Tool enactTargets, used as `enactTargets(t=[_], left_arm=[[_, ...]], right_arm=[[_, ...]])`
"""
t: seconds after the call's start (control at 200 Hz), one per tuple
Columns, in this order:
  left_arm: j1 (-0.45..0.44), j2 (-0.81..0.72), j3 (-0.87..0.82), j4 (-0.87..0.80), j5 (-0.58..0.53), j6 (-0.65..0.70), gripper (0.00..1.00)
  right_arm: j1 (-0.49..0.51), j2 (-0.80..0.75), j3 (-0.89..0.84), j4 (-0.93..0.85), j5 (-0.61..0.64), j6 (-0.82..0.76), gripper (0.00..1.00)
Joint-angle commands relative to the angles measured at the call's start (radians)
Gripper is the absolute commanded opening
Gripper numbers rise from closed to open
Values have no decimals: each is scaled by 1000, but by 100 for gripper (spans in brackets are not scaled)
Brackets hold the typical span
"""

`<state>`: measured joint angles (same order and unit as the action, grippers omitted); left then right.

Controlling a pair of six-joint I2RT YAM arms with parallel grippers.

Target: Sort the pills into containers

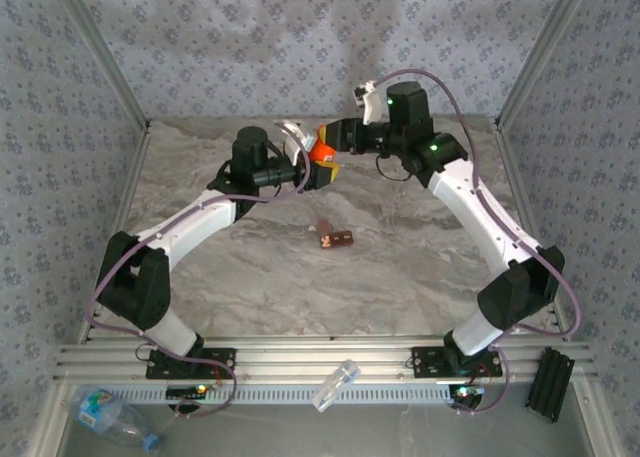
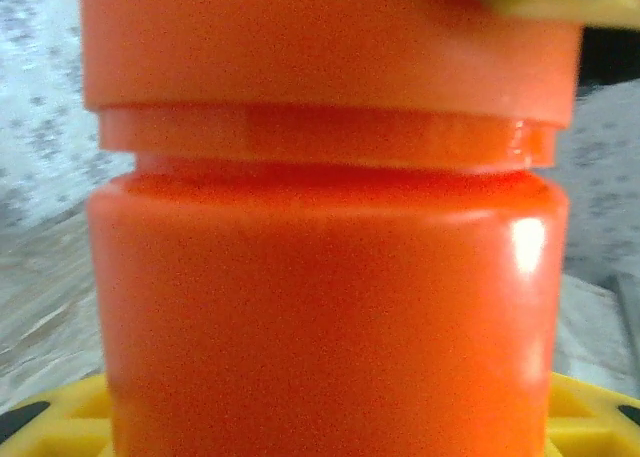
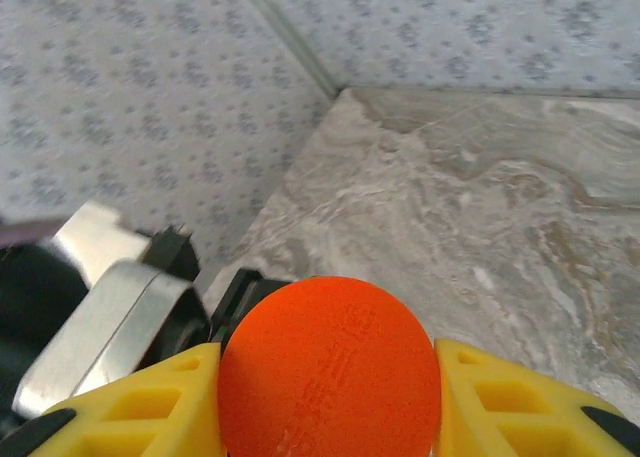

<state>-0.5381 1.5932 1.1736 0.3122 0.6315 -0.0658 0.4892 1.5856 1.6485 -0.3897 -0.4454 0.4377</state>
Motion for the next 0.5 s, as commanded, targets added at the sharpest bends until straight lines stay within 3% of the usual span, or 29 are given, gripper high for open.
enactTargets(t=[0.0, 0.27, 0.495], left_arm=[[-86, -52, 10, 117, -169, 93, 0], [-101, -48, -22, 183, -242, 69, 0], [-60, -44, -30, 217, -227, 12, 0]], right_arm=[[93, 44, -31, -11, 121, 172, 39], [108, 33, -49, 33, 166, 238, 43], [2, -97, -133, 172, 45, 231, 74]])
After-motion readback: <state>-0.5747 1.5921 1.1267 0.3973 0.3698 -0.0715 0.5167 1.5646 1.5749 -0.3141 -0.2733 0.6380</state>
